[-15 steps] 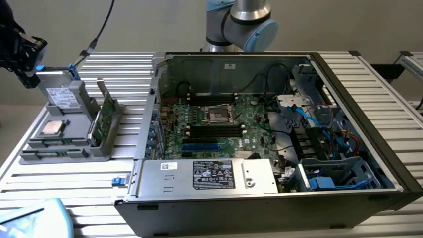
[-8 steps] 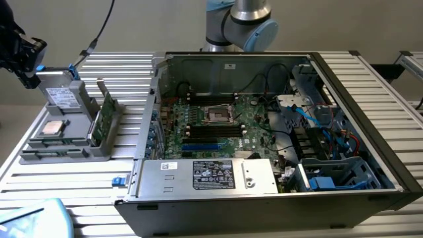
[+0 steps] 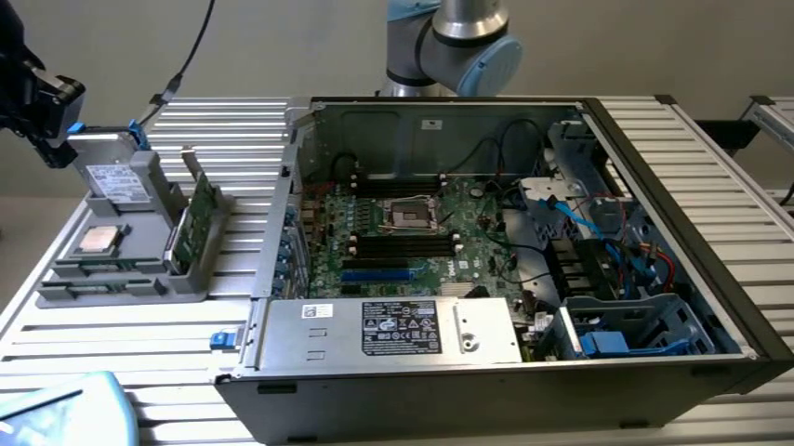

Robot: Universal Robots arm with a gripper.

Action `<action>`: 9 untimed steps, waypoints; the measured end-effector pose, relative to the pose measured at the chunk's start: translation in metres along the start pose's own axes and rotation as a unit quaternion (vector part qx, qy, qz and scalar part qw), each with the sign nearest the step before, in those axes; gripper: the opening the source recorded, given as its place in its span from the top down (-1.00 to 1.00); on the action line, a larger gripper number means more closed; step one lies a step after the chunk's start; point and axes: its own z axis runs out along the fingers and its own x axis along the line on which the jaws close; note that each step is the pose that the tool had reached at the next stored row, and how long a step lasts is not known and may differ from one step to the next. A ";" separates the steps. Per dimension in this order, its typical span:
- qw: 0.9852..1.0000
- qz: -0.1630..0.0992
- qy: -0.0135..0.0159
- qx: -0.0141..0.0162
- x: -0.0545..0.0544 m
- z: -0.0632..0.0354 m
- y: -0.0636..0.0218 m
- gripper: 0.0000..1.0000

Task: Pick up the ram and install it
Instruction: 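Pick up the ram and move it above insertion slot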

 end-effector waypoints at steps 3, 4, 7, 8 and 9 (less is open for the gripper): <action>1.000 0.012 0.001 0.000 0.001 0.0002 -0.0001 0.79; 1.000 0.016 0.002 0.000 0.001 0.0003 -0.0002 0.79; 1.000 0.030 0.008 0.001 0.001 0.0008 -0.0003 0.79; 0.999 0.035 0.011 0.001 0.001 0.0008 -0.0003 0.79; 0.999 0.039 0.014 0.002 0.001 0.0008 -0.0003 0.79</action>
